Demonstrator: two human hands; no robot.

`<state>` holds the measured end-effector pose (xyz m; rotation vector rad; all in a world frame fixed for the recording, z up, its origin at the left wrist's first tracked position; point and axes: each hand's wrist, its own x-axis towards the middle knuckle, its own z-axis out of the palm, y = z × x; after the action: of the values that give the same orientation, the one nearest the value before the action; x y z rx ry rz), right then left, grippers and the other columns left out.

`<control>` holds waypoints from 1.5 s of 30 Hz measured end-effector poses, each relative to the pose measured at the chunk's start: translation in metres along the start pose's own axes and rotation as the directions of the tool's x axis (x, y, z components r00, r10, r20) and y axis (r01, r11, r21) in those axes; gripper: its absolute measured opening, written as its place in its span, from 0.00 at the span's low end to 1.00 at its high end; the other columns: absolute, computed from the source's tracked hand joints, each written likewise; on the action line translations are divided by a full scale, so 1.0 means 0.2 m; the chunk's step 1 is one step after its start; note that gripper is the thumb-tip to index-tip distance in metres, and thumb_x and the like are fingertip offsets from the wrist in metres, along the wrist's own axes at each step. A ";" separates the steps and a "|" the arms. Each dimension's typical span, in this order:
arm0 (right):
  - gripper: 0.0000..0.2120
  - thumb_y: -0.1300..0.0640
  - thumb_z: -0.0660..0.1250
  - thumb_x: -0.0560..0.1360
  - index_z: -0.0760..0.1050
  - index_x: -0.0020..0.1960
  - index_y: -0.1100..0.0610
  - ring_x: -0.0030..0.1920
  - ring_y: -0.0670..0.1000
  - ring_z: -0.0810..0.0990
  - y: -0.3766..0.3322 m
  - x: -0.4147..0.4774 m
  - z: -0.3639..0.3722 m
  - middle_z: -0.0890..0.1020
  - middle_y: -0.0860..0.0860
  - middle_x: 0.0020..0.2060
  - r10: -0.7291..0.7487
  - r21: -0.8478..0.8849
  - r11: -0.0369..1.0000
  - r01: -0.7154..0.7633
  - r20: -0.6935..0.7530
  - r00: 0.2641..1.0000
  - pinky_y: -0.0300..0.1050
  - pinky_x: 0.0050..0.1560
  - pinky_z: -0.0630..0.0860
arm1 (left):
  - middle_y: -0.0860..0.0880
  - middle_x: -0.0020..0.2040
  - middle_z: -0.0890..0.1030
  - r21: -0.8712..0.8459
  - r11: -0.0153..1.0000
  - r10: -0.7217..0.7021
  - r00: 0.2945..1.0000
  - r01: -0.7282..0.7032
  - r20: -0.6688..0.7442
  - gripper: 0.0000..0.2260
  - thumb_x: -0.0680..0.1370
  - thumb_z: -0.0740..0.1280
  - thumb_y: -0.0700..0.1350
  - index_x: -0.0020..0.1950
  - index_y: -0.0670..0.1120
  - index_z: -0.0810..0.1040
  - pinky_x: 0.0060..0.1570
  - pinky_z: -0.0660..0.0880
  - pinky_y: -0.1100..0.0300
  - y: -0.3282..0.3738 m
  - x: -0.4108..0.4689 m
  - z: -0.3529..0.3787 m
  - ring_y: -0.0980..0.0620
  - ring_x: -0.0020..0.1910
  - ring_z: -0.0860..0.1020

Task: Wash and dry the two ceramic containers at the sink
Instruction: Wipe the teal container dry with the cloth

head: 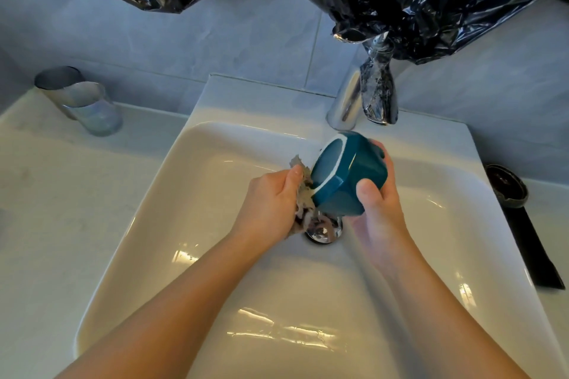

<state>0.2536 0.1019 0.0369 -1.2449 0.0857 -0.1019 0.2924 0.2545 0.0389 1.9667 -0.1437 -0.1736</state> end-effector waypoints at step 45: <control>0.29 0.37 0.59 0.73 0.78 0.63 0.56 0.49 0.52 0.85 0.03 -0.01 -0.02 0.85 0.56 0.53 0.368 0.342 0.884 -0.320 -0.085 0.926 0.49 0.43 0.82 | 0.45 0.52 0.83 0.210 0.589 0.796 0.605 -0.780 0.017 0.12 0.76 0.68 0.46 0.55 0.41 0.83 0.47 0.79 0.53 -0.04 0.02 0.02 0.48 0.51 0.81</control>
<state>0.2517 0.0994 0.0301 -0.8760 0.4047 0.1005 0.2968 0.2539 0.0299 1.9095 -1.0101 0.5364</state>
